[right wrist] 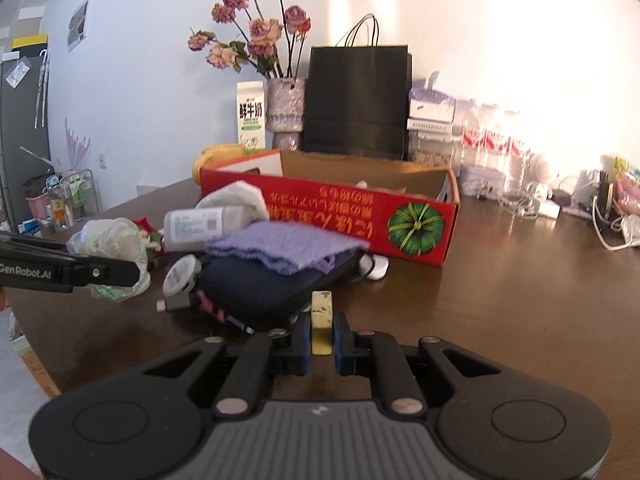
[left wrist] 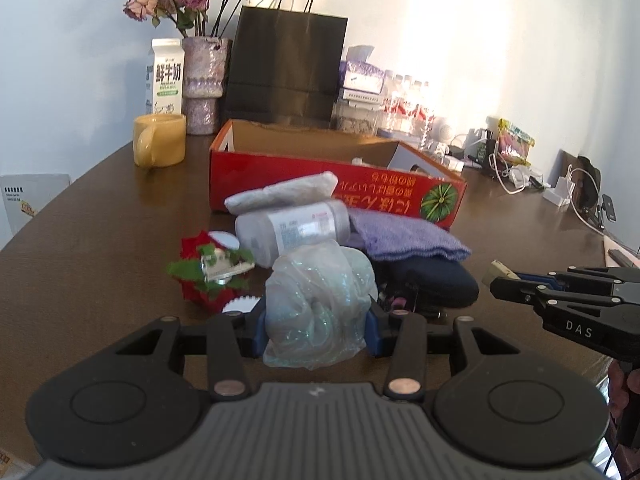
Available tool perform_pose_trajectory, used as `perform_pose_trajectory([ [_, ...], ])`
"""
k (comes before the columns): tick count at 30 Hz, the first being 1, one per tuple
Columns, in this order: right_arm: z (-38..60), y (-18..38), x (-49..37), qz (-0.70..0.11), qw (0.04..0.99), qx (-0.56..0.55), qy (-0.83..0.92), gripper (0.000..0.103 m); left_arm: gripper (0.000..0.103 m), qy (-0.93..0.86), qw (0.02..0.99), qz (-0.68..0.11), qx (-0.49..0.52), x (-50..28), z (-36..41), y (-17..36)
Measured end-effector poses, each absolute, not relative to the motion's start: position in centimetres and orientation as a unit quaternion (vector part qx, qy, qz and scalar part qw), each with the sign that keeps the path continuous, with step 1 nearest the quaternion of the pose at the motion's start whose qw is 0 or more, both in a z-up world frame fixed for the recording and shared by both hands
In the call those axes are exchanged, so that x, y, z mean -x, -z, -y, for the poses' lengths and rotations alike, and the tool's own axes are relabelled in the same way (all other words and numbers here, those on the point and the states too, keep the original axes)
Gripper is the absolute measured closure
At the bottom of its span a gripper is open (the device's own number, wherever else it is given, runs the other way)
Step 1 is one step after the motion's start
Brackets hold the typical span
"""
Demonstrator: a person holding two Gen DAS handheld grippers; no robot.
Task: Organize objects
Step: 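Drop the plastic bag into the box with the left tool while the right drops the block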
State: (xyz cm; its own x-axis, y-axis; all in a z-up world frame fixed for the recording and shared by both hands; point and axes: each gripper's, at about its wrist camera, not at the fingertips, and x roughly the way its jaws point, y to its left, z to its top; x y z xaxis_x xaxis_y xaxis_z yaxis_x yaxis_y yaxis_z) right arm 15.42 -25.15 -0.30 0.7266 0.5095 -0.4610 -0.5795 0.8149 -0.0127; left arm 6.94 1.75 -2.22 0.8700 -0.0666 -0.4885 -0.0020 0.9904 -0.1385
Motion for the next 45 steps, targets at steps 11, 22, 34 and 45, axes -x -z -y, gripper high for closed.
perform_pose_trajectory([
  [11, 24.3, -2.6, -18.5, -0.177, 0.939, 0.08, -0.285, 0.093, 0.059, 0.033, 0.975, -0.212, 0.06, -10.1, -1.3, -0.4],
  [22, 21.3, -5.1, -24.5, -0.14, 0.947, 0.074, -0.28, 0.093, 0.059, 0.043, 0.982, -0.175, 0.058, -16.8, -1.2, -3.1],
  [34, 18.0, -6.6, -34.1, -0.14, 0.955, 0.049, -0.258, 0.093, 0.06, 0.014, 0.987, -0.148, 0.069, -25.5, -2.9, -5.5],
  [45, 16.4, -4.5, -41.3, -0.181, 0.954, 0.037, -0.236, 0.093, 0.06, -0.024, 0.978, -0.182, 0.1, -32.3, -5.8, -3.2],
])
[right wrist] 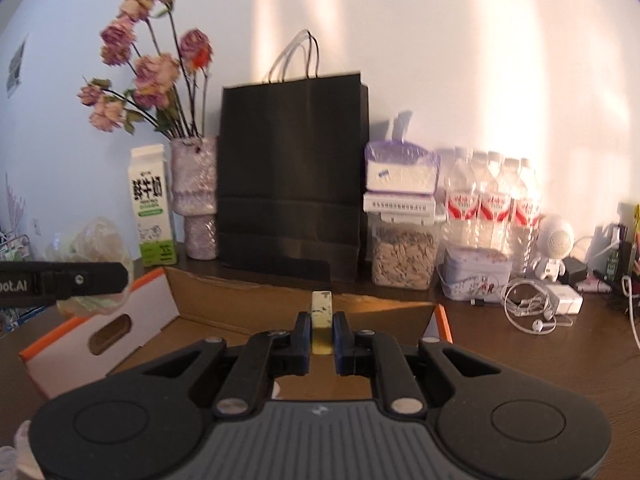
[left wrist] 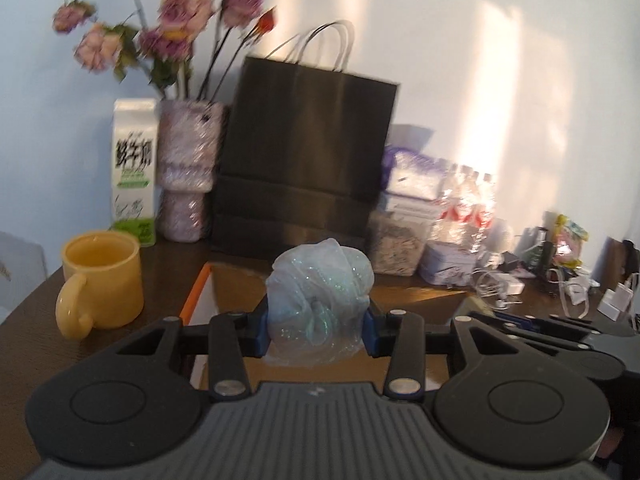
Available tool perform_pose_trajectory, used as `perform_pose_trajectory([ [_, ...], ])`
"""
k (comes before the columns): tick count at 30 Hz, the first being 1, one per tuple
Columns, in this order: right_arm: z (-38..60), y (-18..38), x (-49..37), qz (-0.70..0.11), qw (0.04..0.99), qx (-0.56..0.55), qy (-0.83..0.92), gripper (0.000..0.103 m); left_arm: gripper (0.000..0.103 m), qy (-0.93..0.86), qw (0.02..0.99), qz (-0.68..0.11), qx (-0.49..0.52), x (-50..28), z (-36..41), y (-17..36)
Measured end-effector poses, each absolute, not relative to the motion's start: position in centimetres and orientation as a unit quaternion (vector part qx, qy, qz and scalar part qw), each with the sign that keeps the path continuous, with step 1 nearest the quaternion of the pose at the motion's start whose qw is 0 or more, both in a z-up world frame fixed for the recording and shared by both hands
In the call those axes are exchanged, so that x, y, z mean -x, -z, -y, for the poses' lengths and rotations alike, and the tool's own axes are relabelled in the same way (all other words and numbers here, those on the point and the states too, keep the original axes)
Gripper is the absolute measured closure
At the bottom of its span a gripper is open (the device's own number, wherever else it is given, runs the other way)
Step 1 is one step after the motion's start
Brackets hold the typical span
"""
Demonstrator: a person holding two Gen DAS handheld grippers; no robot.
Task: Organize objects
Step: 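Drop the plastic bag into the box with the left tool while the right drops the block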
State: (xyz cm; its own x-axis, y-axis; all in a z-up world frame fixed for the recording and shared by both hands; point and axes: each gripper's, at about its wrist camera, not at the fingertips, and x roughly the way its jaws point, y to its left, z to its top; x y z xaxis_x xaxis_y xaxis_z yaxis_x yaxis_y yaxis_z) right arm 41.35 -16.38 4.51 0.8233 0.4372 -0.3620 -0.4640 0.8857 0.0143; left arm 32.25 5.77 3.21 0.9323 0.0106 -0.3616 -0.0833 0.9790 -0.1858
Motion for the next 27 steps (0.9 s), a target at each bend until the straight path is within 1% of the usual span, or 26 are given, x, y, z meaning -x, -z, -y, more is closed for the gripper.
perform_pose_trajectory([
  [7, 16.9, -2.5, -42.0, -0.207, 0.948, 0.041, -0.24, 0.093, 0.061, -0.045, 0.969, -0.214, 0.112, -33.5, -7.4, -1.9],
  [12, 16.6, -2.2, -41.8, -0.214, 0.944, 0.047, -0.247, 0.093, 0.06, -0.046, 0.968, -0.221, 0.111, -33.6, -7.2, -1.8],
  [13, 16.6, -2.2, -41.8, -0.214, 0.944, 0.048, -0.248, 0.093, 0.059, -0.045, 0.968, -0.222, 0.11, -33.6, -7.1, -1.8],
  [14, 16.6, -2.2, -41.7, -0.214, 0.944, 0.048, -0.248, 0.092, 0.057, -0.044, 0.967, -0.225, 0.108, -33.6, -7.0, -1.8],
  [15, 16.6, -2.2, -41.6, -0.214, 0.944, 0.048, -0.248, 0.091, 0.049, -0.043, 0.967, -0.228, 0.107, -33.6, -6.9, -1.8],
  [16, 16.6, -2.3, -41.5, -0.213, 0.944, 0.046, -0.248, 0.089, 0.038, -0.044, 0.967, -0.229, 0.107, -33.6, -6.8, -1.8],
  [17, 16.6, -2.3, -41.4, -0.211, 0.945, 0.047, -0.246, 0.076, 0.032, -0.041, 0.967, -0.228, 0.108, -33.5, -6.8, -1.8],
  [18, 16.6, -2.4, -41.3, -0.21, 0.946, 0.051, -0.242, 0.064, 0.02, -0.039, 0.967, -0.226, 0.109, -33.5, -6.7, -1.8],
  [19, 16.5, -2.4, -41.1, -0.208, 0.947, 0.055, -0.24, 0.033, 0.01, -0.037, 0.967, -0.226, 0.11, -33.5, -6.7, -1.8],
  [20, 16.5, -2.5, -41.0, -0.205, 0.947, 0.056, -0.239, 0.006, 0.004, -0.039, 0.968, -0.224, 0.109, -33.4, -6.6, -1.8],
  [21, 16.4, -2.5, -40.9, -0.202, 0.948, 0.057, -0.239, 0.001, 0.0, -0.043, 0.969, -0.221, 0.106, -33.3, -6.4, -1.9],
  [27, 16.3, -2.7, -40.5, -0.194, 0.951, 0.061, -0.234, 0.0, 0.0, -0.047, 0.97, -0.217, 0.1, -33.1, -6.2, -2.1],
])
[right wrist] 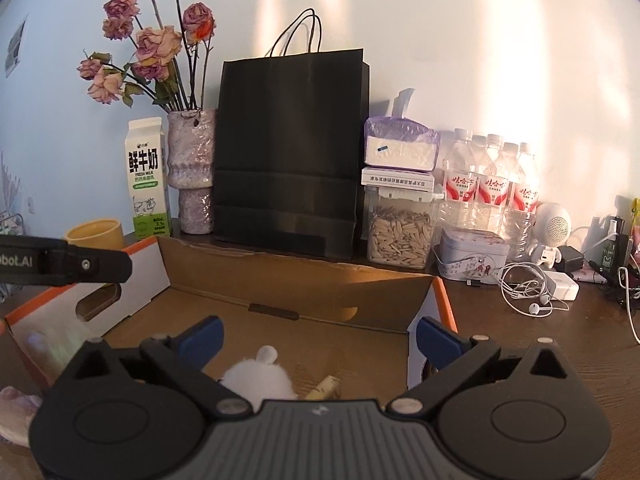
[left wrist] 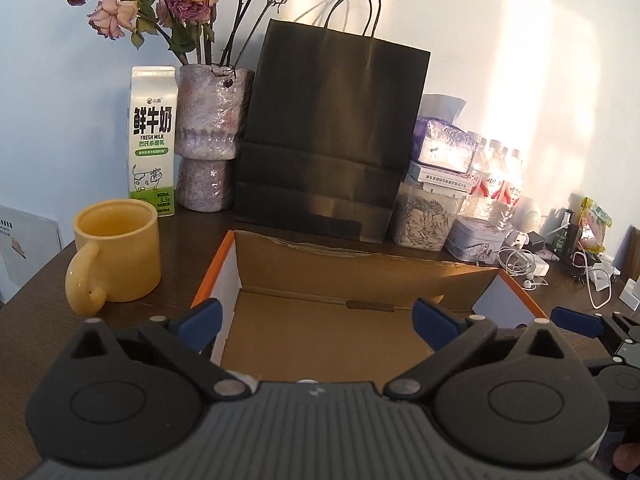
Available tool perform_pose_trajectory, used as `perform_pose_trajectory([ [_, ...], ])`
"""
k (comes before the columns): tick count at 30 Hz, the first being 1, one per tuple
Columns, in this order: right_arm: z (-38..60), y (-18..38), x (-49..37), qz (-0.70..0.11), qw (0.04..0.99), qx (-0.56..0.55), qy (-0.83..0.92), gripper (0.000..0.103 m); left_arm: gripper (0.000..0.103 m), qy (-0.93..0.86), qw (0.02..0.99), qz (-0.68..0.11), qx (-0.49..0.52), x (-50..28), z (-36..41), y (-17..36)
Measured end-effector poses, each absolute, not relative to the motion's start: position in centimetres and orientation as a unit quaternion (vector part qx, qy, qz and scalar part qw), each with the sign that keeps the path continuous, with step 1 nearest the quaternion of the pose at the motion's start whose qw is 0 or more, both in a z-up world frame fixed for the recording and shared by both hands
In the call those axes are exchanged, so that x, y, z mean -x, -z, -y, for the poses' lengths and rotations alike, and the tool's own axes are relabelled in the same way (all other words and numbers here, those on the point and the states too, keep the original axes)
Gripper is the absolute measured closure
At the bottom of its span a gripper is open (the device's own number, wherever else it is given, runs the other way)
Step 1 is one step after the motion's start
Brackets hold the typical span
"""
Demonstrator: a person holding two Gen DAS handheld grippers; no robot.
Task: Organize objects
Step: 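Drop the plastic bag into the box with the left tool while the right drops the block, then move the right tool to the purple cloth while the left tool moves to the red flower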
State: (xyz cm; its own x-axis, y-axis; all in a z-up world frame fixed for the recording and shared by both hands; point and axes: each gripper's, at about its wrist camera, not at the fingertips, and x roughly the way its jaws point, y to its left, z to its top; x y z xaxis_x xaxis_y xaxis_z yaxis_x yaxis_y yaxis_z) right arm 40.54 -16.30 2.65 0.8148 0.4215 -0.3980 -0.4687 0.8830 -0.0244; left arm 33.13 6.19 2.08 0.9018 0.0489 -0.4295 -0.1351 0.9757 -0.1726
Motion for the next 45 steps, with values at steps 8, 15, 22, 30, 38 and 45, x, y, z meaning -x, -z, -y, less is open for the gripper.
perform_pose_trajectory([
  [8, 16.3, -2.7, -40.5, -0.194, 0.951, 0.061, -0.234, 0.0, 0.0, -0.045, 0.97, -0.217, 0.097, -33.1, -5.9, -2.1],
  [15, 16.3, -3.1, -40.2, -0.188, 0.951, 0.062, -0.235, 0.0, 0.0, -0.044, 0.972, -0.209, 0.094, -32.7, -5.7, -2.6],
  [22, 16.2, -4.1, -39.1, -0.174, 0.952, 0.062, -0.242, 0.0, 0.0, -0.048, 0.975, -0.199, 0.092, -31.8, -5.4, -3.6],
  [30, 16.6, -5.2, -36.9, -0.165, 0.953, 0.067, -0.246, 0.0, 0.0, -0.052, 0.976, -0.192, 0.082, -29.4, -5.1, -4.8],
  [38, 17.7, -6.1, -33.4, -0.154, 0.953, 0.074, -0.248, 0.0, 0.0, -0.059, 0.979, -0.183, 0.072, -26.1, -4.9, -5.9],
  [45, 18.7, -6.3, -29.9, -0.158, 0.95, 0.078, -0.258, 0.0, 0.0, -0.061, 0.98, -0.178, 0.066, -22.4, -5.0, -6.0],
])
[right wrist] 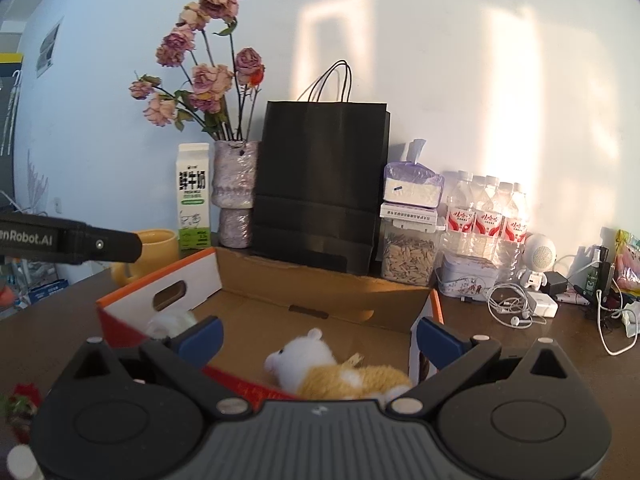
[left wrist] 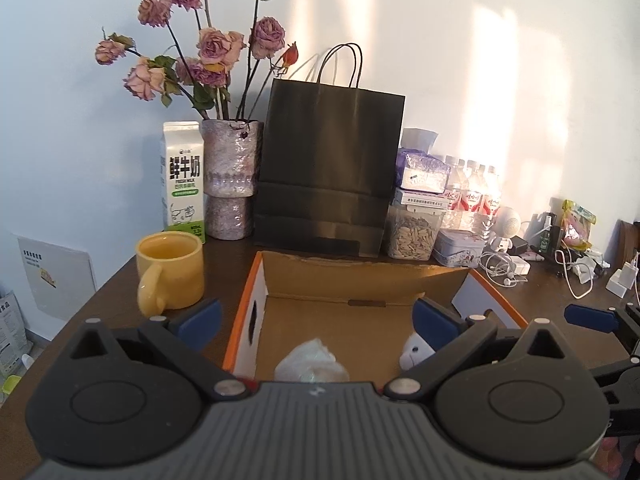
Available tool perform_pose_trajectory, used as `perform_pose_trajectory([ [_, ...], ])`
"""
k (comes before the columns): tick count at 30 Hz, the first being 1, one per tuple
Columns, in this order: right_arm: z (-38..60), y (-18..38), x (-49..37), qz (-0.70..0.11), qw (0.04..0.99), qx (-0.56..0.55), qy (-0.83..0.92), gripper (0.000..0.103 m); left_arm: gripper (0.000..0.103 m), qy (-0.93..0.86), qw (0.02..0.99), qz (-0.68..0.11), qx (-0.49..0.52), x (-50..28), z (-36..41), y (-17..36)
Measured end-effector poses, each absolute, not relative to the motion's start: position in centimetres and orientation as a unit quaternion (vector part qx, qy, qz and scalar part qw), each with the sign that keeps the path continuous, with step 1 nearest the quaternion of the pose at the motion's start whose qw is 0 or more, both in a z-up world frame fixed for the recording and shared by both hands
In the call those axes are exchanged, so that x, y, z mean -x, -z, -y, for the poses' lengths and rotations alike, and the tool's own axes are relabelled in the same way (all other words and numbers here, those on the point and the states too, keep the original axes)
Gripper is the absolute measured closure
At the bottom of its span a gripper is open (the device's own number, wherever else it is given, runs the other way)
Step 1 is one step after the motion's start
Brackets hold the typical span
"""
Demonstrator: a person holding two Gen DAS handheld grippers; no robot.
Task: Organize objects
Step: 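Move the right tool to the purple cloth while the left tool moves to the red flower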
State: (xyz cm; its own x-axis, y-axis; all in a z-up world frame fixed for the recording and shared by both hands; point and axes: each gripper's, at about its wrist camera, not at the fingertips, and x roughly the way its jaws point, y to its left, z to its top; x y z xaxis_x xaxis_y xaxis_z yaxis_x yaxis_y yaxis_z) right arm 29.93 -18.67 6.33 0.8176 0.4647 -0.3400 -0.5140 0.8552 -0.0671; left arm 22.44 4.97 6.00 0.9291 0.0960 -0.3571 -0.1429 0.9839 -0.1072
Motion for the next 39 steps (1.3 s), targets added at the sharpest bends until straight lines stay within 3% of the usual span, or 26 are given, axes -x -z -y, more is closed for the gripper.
perform_pose_trajectory([
  [26, 22.6, -2.2, -18.8, -0.206, 0.934, 0.083, -0.279, 0.0, 0.0, -0.07, 0.965, -0.246, 0.061, -8.5, -7.0, 1.0],
  [39, 19.6, -1.9, -20.3, -0.24, 0.917, 0.087, -0.306, 0.0, 0.0, -0.076, 0.962, -0.252, 0.071, -9.0, -8.1, 1.8],
])
